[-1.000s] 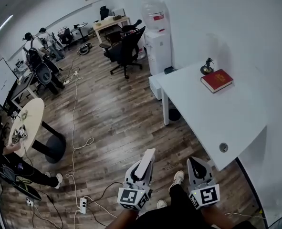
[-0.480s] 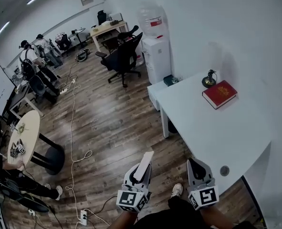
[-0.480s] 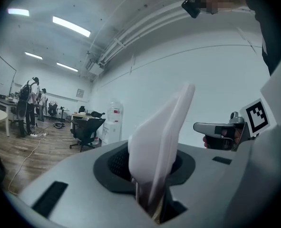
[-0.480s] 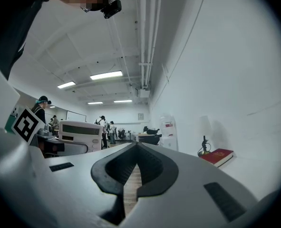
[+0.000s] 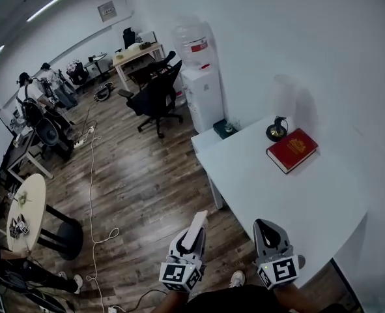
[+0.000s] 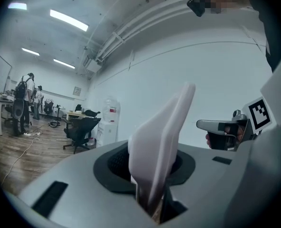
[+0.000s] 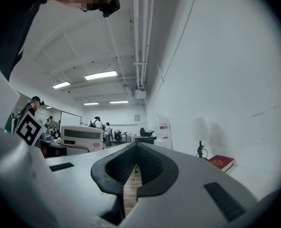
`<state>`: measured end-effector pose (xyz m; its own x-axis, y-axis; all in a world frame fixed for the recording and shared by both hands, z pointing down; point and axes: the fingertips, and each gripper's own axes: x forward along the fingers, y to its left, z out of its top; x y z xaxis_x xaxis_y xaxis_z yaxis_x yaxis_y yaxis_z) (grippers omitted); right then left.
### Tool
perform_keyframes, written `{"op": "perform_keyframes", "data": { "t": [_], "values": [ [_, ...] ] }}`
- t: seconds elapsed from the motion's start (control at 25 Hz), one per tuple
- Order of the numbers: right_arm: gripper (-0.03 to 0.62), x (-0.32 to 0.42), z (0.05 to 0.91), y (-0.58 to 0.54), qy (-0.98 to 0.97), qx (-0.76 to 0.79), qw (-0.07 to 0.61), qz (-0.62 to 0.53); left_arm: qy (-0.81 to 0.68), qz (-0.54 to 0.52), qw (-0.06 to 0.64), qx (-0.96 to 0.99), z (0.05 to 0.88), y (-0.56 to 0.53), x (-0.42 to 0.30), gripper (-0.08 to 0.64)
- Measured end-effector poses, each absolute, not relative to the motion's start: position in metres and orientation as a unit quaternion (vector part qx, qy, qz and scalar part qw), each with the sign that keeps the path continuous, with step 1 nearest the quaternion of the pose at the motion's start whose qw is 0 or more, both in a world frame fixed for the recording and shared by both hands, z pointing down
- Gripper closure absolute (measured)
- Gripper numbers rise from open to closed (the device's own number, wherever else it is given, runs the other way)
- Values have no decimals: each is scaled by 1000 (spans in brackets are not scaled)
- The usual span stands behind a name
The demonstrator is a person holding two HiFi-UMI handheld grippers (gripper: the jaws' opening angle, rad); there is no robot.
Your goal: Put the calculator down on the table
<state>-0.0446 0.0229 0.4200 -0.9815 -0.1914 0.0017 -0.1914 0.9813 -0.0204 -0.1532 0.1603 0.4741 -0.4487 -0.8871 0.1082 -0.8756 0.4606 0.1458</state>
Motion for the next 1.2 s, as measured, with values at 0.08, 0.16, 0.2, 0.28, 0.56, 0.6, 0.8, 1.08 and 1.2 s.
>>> {"op": "perform_keyframes", "data": {
  "t": [0.08, 0.16, 0.2, 0.28, 0.56, 0.6, 0.8, 1.08, 1.2],
  "values": [
    [574, -46, 417, 7, 994, -104, 5, -10, -846, -36, 88, 524, 474, 144, -156, 439],
    [574, -47, 418, -9, 993, -116, 6, -12, -840, -40, 95, 533, 474, 128, -159, 439],
    [574, -47, 419, -17, 992, -123, 5, -14, -835, -42, 98, 540, 474, 119, -160, 439],
    [574, -45, 422, -31, 990, -137, 3, -16, -827, -45, 103, 551, 476, 102, -163, 439],
    [574, -46, 433, -84, 982, -187, -10, -17, -789, -48, 118, 601, 489, 25, -180, 439],
    [574, -47, 435, -94, 980, -200, -10, -18, -781, -48, 122, 610, 492, 12, -183, 439],
    [574, -46, 439, -143, 961, -276, -10, -23, -730, -35, 141, 668, 507, -56, -195, 439],
    [574, -48, 445, -189, 932, -359, -8, -38, -655, -9, 156, 739, 524, -138, -204, 439],
    [574, -48, 447, -201, 919, -392, -13, -41, -618, -4, 169, 767, 530, -164, -200, 439]
  ]
}}
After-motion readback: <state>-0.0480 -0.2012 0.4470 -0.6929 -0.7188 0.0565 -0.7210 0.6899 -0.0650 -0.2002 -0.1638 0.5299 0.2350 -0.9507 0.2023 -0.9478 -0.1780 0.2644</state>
